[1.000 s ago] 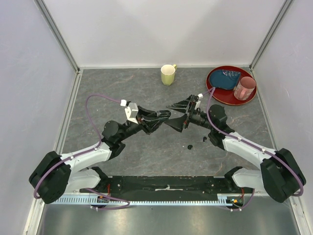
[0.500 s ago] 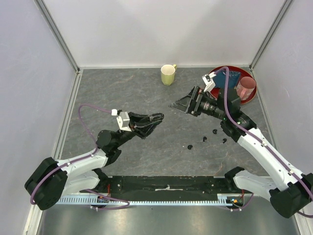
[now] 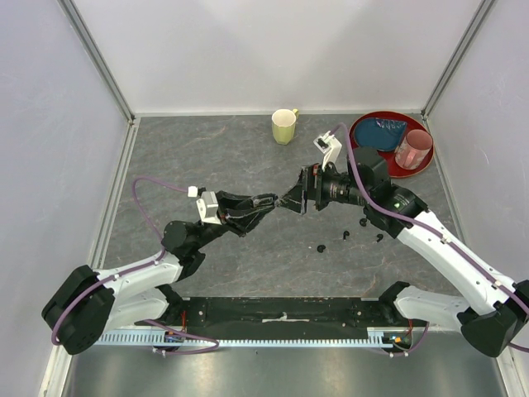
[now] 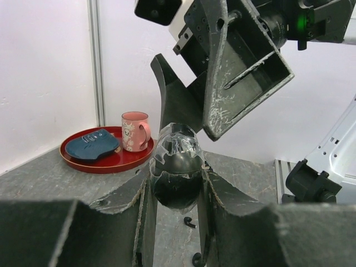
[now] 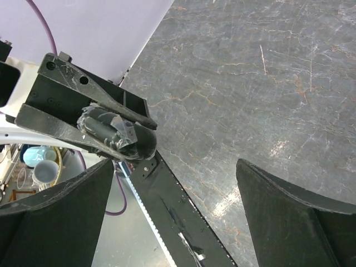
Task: Insert the wireless bluetooth earbuds into the charging case
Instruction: Open the charging case.
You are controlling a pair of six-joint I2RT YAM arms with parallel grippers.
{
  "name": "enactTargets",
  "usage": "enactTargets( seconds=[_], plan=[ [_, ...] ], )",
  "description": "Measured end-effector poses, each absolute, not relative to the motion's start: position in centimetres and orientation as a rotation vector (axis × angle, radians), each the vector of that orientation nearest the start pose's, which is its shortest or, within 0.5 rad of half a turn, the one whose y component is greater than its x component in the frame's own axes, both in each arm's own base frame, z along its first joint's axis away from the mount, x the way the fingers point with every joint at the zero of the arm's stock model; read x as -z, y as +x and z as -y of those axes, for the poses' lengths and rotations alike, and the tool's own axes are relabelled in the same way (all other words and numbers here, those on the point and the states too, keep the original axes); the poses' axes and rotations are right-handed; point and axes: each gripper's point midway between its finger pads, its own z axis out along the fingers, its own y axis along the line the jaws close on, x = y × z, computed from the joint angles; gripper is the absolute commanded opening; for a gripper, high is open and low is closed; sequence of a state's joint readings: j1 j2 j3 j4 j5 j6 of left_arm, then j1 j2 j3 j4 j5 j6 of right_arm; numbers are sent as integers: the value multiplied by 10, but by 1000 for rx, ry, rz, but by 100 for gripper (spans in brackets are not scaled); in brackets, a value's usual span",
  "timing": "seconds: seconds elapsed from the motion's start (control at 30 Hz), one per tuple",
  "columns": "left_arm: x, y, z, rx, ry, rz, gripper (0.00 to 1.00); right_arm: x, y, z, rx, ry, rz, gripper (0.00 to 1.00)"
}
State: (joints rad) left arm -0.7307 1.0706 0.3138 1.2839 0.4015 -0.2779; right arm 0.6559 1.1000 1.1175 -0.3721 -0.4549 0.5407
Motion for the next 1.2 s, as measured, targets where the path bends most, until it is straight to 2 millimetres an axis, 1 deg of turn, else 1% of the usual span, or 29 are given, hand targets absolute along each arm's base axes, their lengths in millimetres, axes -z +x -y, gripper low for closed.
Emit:
enactTargets(
  seconds=[0.2,0.67,0.87,1.0,1.1,1.2],
  plan=[
    [-302,191,282,1120,640,-968,2,-296,216,-285,-1180,-440,-2064,98],
    [-298,194,287,1129,667,-976,2,-294,219,-284,-1163,-405,-2079,98],
    [-301,193,288,1131,674,-966,2,-298,219,-285,-1167,-393,-2075,98],
    [-299,191,289,1141,690,-970,2,-304,221,-285,-1169,-369,-2065,98],
    [-296,186,291,1164,723,-970,2,-309,225,-285,-1171,-347,-2048,98],
    [-296,180,294,1184,744,-962,2,-308,228,-286,-1168,-326,-2050,98]
  ],
)
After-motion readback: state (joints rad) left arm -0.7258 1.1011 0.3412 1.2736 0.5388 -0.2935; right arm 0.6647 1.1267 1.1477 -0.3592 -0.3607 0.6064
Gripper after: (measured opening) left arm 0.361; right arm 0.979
